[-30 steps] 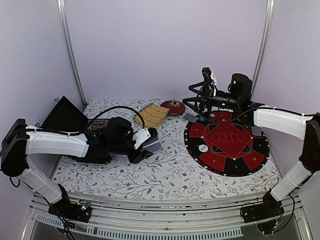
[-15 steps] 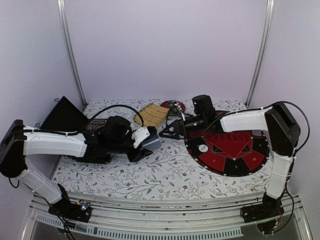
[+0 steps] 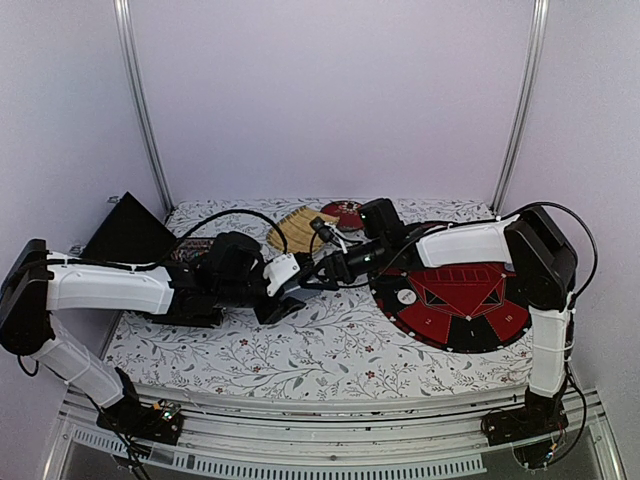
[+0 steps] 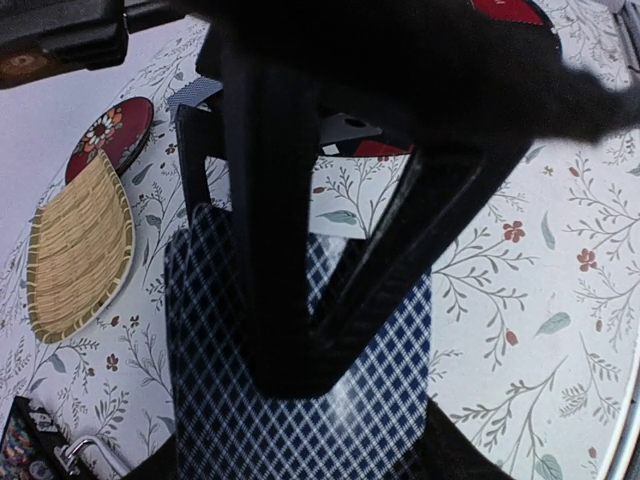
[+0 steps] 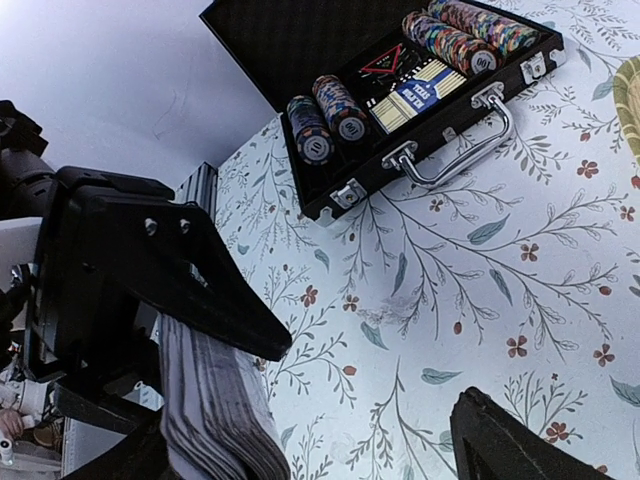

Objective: Distribute texas hold em gaming equipment
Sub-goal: Pick up the poker card from the face-down deck piles.

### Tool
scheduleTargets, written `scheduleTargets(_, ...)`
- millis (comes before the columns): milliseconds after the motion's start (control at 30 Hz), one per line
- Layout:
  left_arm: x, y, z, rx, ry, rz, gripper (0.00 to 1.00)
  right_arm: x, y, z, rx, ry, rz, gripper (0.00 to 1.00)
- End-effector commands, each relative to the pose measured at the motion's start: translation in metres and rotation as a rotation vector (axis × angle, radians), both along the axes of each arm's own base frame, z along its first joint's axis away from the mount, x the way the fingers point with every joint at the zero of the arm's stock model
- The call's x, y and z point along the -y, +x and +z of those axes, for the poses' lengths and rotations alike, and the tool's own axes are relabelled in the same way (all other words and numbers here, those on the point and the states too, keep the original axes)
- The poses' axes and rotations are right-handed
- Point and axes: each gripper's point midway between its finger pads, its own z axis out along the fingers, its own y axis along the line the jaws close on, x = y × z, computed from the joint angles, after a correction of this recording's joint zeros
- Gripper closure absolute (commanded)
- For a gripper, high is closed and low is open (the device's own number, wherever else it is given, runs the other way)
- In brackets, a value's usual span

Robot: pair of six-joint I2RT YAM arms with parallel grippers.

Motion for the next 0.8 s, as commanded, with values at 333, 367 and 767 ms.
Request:
scheduleTargets(333, -0.001, 0.009, 0.009, 0.036, -0.011, 0.014, 0.45, 0.021, 0.009, 0.006, 0.117, -0.096, -0.093, 0.35)
scheduleTargets(367, -0.002, 0.01, 0.008, 0.036, -0.009, 0.016, 0.45, 0.022, 0.008, 0.008, 0.118, -0.096, -0.09, 0.37)
scheduleTargets(767, -0.002, 0.01, 0.002, 0.025, 0.005, 0.017, 0.45, 0.033, 0.004, 0.023, 0.168, -0.138, -0.091, 0.57)
